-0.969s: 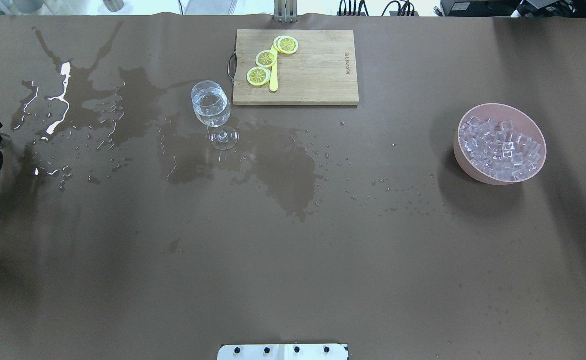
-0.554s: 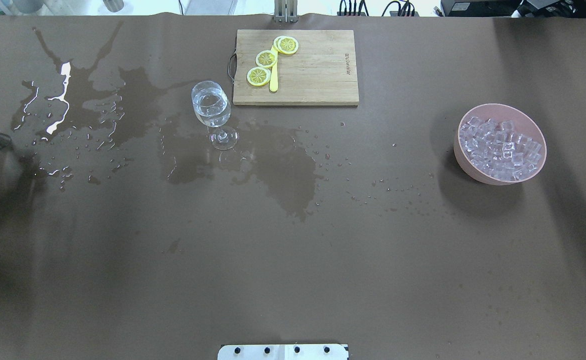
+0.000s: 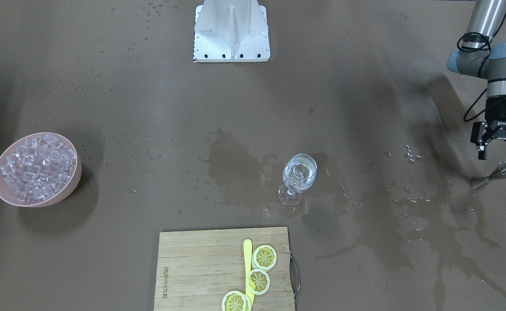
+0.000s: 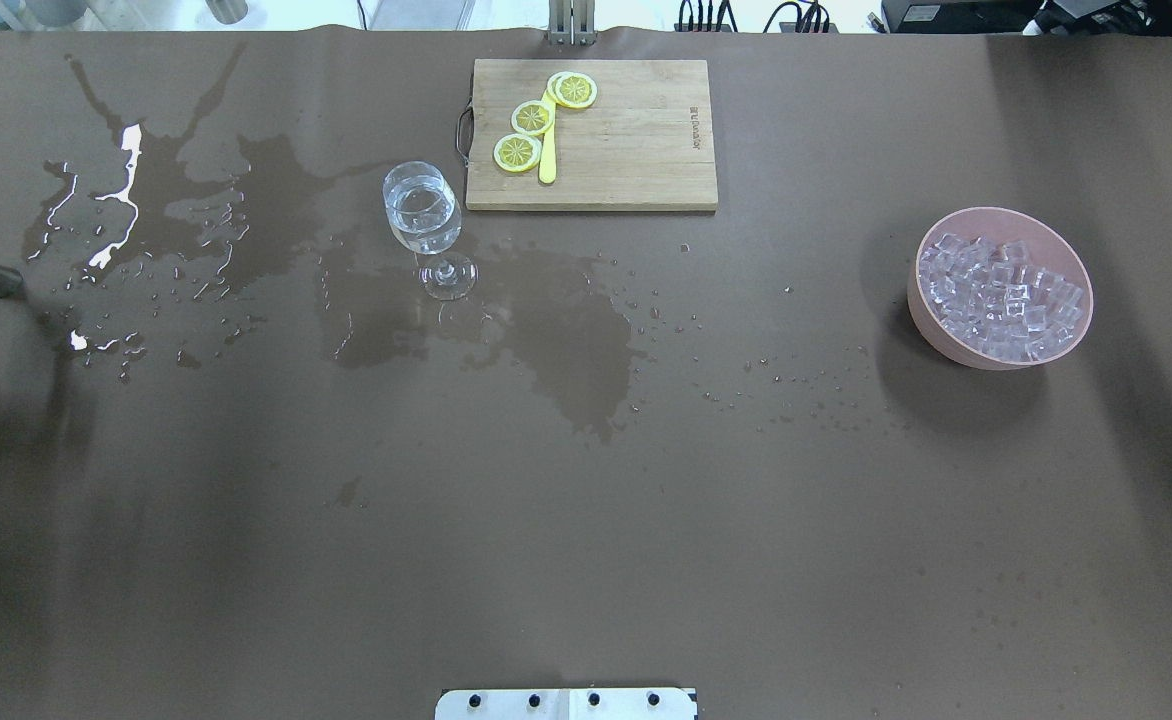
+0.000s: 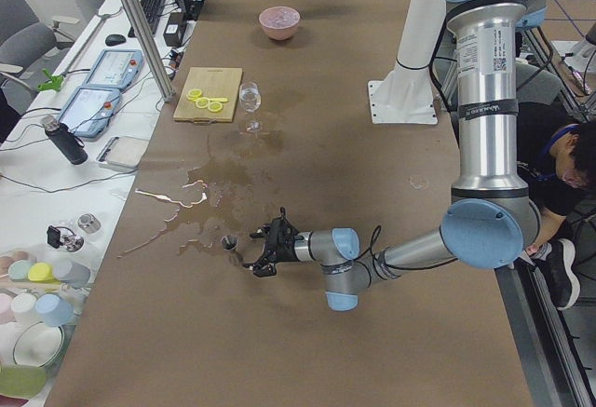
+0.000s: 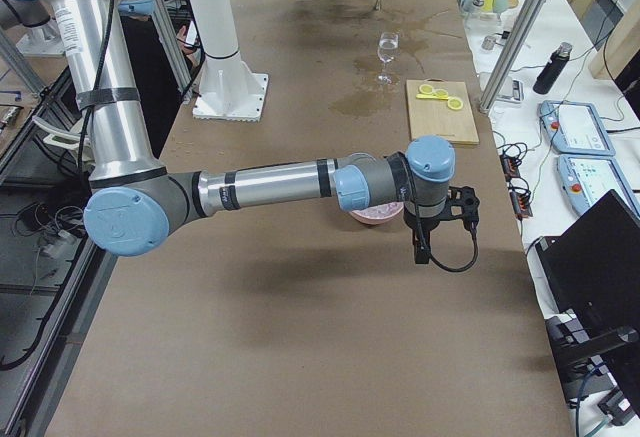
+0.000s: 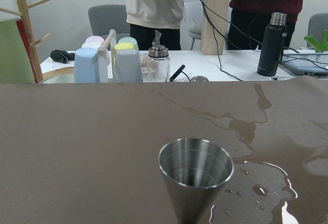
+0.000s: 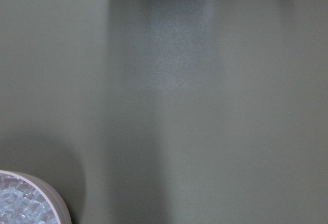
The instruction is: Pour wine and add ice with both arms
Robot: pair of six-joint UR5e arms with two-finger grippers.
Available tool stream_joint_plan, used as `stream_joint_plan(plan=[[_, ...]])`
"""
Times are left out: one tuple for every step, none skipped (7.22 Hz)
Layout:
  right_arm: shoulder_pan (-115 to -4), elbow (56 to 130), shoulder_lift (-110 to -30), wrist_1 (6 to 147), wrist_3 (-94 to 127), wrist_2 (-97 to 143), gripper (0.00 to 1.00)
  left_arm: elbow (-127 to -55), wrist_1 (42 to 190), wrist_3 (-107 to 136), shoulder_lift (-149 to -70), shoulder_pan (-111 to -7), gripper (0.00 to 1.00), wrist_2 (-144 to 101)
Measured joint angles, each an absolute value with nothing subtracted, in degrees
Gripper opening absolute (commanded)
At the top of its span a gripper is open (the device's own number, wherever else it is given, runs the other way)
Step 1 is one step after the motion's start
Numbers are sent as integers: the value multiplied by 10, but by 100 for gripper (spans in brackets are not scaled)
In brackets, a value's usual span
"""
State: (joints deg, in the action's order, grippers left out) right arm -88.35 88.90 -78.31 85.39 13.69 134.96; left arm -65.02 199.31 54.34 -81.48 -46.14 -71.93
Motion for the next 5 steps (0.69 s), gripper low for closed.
stream_joint_plan(plan=[[-884,892,-780,864,139,1351,100,-676,1991,544,-795,-468,97,-756],[-885,892,-776,875,140,1354,100,-693,1981,544,-788,-492,97,-810],[-885,891,-774,881,140,1354,100,-708,1952,544,-791,-536,97,-887],[-884,890,-774,883,140,1353,100,-725,1907,542,-801,-592,97,-971],[-883,889,-771,888,140,1351,100,-735,1870,539,-815,-643,97,-1039]])
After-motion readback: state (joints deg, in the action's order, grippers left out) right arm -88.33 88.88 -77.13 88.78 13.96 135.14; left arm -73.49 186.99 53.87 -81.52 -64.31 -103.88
